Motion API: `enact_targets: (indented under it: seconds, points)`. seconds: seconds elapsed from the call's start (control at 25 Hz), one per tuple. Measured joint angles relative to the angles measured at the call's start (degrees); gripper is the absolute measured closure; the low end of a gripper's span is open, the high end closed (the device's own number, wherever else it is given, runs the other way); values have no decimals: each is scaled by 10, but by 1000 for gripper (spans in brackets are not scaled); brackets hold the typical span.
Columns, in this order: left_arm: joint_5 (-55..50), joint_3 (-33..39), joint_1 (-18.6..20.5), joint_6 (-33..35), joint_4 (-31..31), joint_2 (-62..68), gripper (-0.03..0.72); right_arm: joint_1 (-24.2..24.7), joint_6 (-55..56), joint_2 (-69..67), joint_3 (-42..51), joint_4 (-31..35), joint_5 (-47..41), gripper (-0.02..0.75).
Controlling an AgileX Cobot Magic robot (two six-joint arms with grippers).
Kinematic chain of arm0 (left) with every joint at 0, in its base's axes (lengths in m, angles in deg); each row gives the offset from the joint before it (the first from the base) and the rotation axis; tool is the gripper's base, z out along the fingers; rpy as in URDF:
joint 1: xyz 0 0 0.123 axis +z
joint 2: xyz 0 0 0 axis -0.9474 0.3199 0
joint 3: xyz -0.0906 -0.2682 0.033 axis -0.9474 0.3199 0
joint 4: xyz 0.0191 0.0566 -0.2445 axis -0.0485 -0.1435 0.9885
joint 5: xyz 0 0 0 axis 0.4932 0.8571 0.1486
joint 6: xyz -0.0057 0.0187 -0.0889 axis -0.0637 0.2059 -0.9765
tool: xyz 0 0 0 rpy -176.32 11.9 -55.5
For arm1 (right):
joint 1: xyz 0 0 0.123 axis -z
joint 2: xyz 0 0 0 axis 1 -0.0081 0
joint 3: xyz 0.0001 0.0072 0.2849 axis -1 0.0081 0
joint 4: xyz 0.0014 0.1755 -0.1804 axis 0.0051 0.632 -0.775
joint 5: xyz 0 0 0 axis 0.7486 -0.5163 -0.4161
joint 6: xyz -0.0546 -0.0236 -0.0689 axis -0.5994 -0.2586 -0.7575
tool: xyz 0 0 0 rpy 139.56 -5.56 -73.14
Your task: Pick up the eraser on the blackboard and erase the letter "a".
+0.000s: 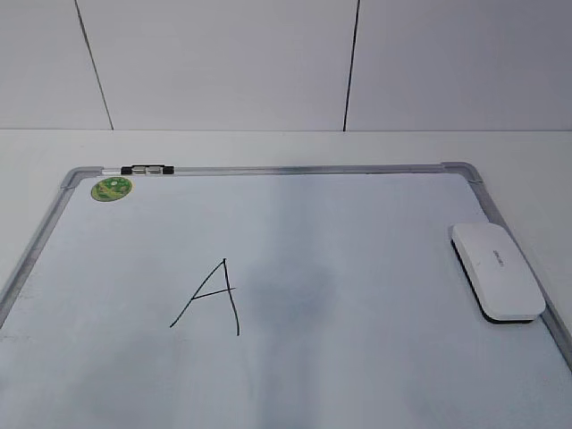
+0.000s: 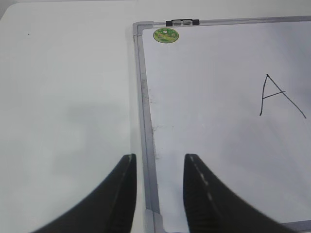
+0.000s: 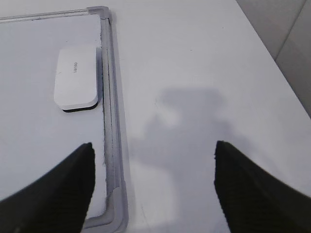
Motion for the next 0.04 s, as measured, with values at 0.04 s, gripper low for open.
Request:
enact_targets:
  seconds: [0.04]
  points:
    - [0, 0, 0, 0, 0, 0, 444, 0, 0, 0, 0, 0, 0, 152]
